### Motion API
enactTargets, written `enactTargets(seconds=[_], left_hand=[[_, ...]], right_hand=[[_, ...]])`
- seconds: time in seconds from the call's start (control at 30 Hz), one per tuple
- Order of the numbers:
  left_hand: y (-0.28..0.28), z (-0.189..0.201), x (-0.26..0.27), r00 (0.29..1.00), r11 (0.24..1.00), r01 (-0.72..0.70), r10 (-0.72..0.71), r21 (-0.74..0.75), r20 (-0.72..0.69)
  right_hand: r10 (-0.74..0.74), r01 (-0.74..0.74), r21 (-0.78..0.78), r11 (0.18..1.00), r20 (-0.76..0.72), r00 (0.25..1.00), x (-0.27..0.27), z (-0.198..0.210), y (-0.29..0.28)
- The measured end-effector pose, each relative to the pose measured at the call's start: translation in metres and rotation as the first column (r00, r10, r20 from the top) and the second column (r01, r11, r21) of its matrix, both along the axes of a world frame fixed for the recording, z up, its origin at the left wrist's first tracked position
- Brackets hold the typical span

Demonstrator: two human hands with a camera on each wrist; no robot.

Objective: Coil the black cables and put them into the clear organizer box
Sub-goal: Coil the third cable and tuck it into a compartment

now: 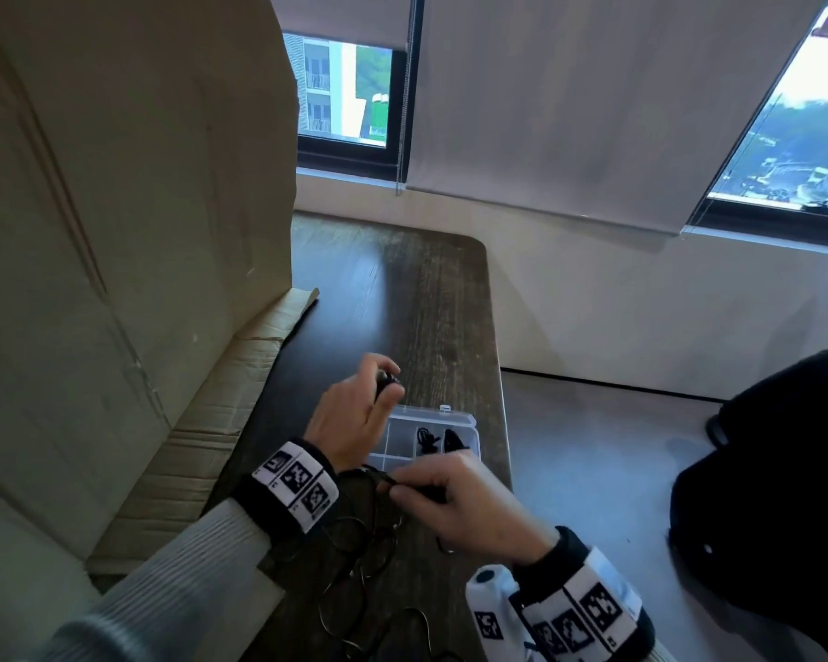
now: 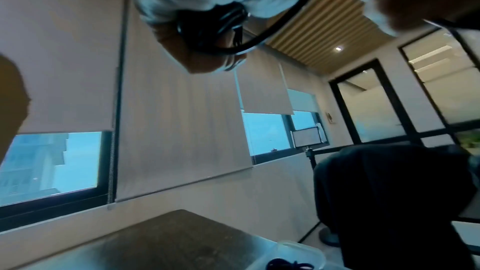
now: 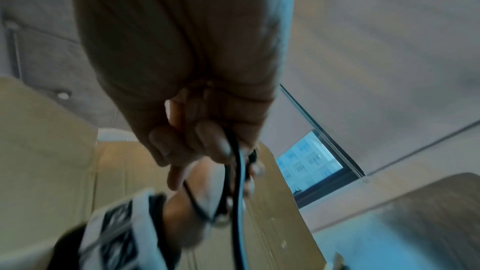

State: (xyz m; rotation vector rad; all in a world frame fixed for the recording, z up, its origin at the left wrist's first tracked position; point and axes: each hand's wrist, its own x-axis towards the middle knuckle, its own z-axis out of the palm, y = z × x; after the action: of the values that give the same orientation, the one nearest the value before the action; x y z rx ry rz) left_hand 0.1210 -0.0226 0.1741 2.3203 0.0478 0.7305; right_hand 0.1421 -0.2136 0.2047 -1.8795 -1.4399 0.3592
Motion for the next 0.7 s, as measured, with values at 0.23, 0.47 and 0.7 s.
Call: enactTargets(seconds=[0.23, 0.47, 0.7], left_hand=[[-0.008, 0.000, -0.010, 0.935, 0.938, 0.317, -0.335, -0.143, -0.120], [-0.017, 0.018, -0.019, 0.921, 0.851, 0.318, -0.382, -0.418, -0.079], [-0.014, 0.023, -0.013, 0.990, 0.574, 0.120, -0.130, -0.810, 0.054]], right_hand=[[-0.260, 0.273, 0.337, 0.901, -0.085, 0.962, 0.037, 0.019, 0.001], [-0.257, 0.400, 0.329, 0.855, -0.402, 0.879, 0.049, 0.005, 0.000], [-0.310, 0.413, 0.125, 0.902, -0.477, 0.823, 0.049, -0.027, 0.000]])
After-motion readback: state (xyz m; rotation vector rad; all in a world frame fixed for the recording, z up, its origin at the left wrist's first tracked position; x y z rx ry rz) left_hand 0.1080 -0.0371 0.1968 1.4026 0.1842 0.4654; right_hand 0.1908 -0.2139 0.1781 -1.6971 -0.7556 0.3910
